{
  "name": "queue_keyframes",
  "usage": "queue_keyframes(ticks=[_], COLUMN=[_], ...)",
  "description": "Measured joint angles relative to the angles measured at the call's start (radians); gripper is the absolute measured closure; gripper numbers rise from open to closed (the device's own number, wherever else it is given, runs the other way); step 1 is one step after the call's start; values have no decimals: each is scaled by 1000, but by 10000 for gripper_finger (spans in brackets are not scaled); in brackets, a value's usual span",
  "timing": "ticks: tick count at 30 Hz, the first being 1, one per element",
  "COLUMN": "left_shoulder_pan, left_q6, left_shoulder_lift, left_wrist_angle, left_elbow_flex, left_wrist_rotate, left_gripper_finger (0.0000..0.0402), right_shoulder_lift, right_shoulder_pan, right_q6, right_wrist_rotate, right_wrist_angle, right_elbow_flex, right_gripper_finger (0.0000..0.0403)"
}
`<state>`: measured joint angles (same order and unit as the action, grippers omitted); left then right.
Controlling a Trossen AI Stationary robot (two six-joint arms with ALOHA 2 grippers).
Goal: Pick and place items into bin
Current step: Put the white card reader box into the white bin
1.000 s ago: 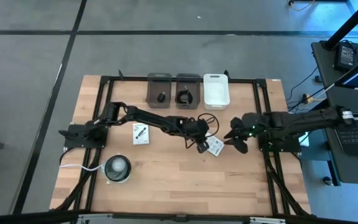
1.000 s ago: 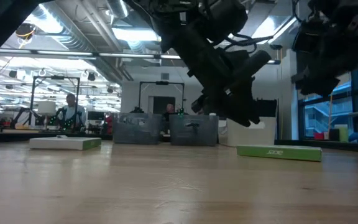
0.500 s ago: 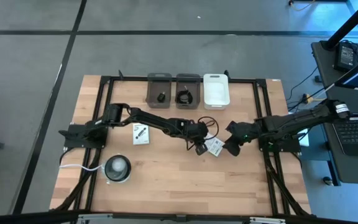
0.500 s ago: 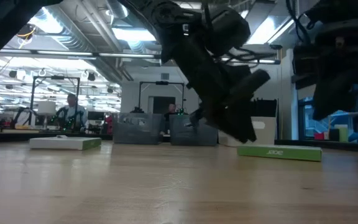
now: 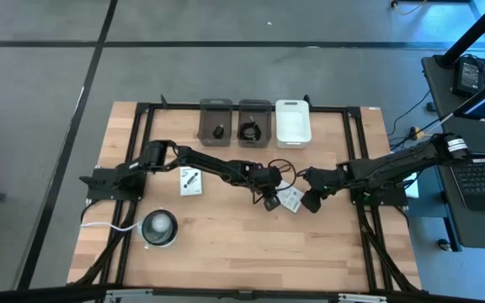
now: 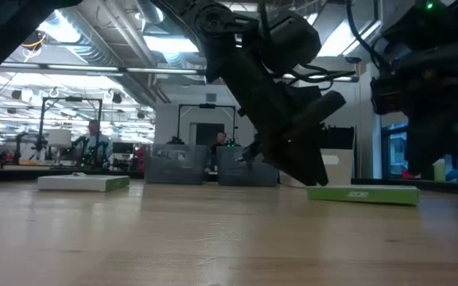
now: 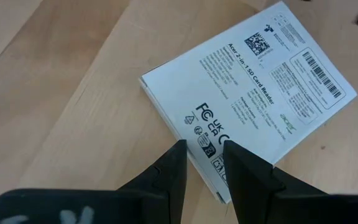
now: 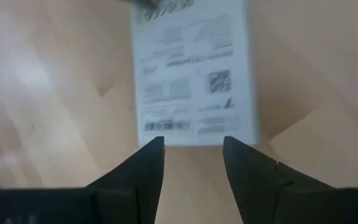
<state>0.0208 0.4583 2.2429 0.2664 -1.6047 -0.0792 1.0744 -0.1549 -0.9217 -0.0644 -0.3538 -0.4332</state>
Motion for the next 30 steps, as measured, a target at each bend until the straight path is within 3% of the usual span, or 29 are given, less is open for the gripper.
queue_keyframes(ticks=[5, 12, 18, 23, 30], left_shoulder_pan=[0, -3, -3, -10, -11], left_q6=[0, 0, 3, 29, 29], left_shoulder_lift=[0, 0, 0, 0, 0], left_wrist_angle=[13, 31, 33, 38, 40], left_elbow_flex=[0, -1, -1, -1, 0], left_wrist_rotate=[-1, -2, -3, 32, 29], left_gripper_finger=[302, 302, 302, 302, 302], right_shoulder_lift=[-4, -4, -4, -3, -2], right_shoulder_pan=[0, 0, 0, 6, 7], right_q6=[-14, 163, 194, 0, -261], right_wrist_rotate=[-10, -49, -67, -63, 69], right_wrist_angle=[6, 6, 6, -15, -78], right_elbow_flex=[0, 0, 0, 0, 0], right_gripper_finger=[233, 233, 233, 233, 233])
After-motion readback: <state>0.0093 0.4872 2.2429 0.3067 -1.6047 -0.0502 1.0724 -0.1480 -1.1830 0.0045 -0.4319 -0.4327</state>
